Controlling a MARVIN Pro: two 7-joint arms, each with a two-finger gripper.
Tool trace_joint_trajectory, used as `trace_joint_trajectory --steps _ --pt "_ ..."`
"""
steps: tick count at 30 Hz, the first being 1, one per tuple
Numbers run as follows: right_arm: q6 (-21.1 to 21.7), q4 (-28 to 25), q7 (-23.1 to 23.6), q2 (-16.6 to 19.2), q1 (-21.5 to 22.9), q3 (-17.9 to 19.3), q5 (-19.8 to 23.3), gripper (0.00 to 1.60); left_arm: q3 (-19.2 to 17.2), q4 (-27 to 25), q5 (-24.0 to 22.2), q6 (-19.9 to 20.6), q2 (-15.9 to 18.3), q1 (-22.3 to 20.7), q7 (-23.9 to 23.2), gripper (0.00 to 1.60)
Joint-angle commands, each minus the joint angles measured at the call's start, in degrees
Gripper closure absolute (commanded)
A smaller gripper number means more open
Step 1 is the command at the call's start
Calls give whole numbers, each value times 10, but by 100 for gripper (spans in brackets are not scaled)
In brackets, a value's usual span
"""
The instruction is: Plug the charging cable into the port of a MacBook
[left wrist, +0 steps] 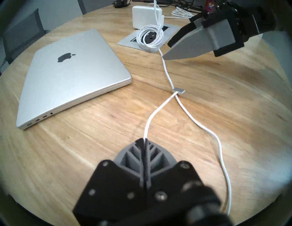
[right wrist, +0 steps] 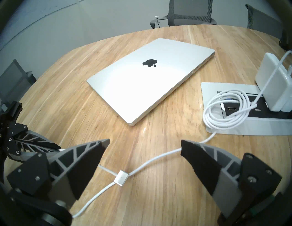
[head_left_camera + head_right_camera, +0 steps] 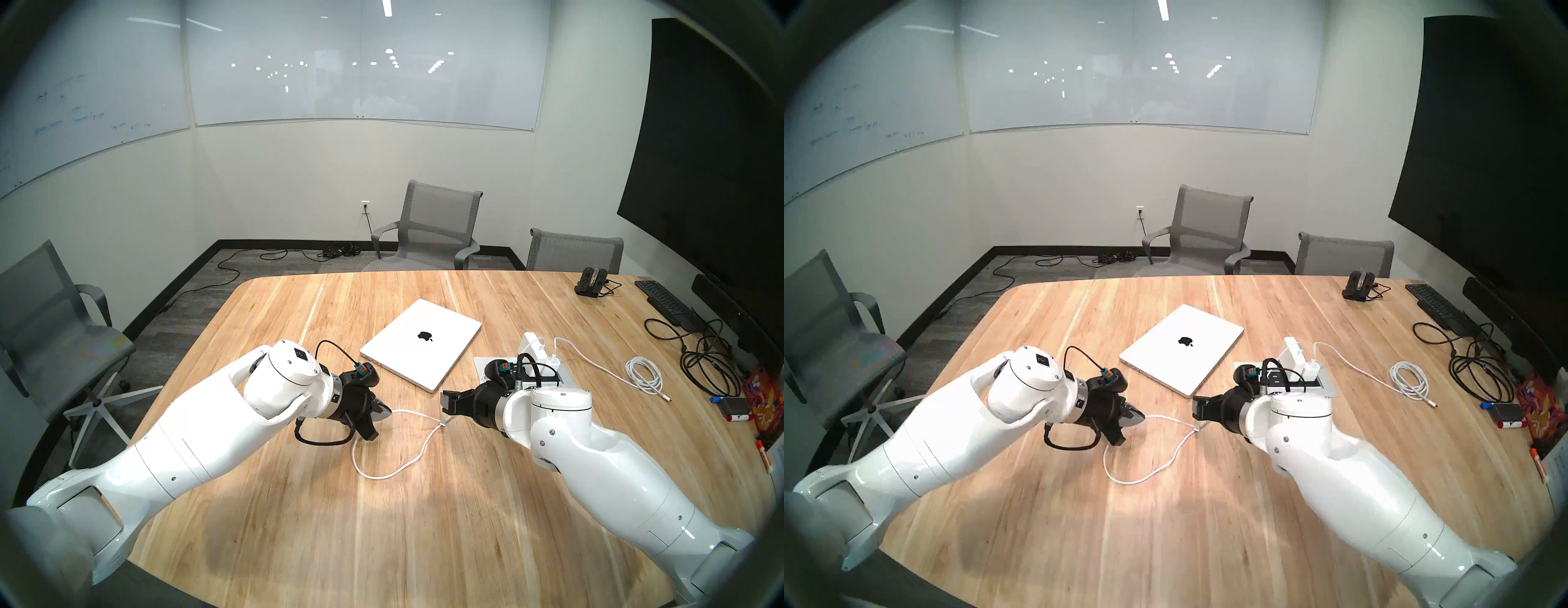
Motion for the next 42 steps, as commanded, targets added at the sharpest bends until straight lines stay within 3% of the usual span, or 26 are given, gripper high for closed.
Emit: trace_joint_trajectory --steps 1,18,33,42 --pt "0 -9 0 -1 4 1 -1 0 -32 -16 -27 2 3 0 -1 160" --pt "0 -9 0 -1 4 1 -1 0 -74 -44 -62 9 33 40 18 160" --pt "0 -9 0 -1 4 1 -1 0 -149 -91 -102 16 55 124 99 160" --pt "0 -9 0 -1 4 1 -1 0 -185 -106 -124 37 49 169 160 160"
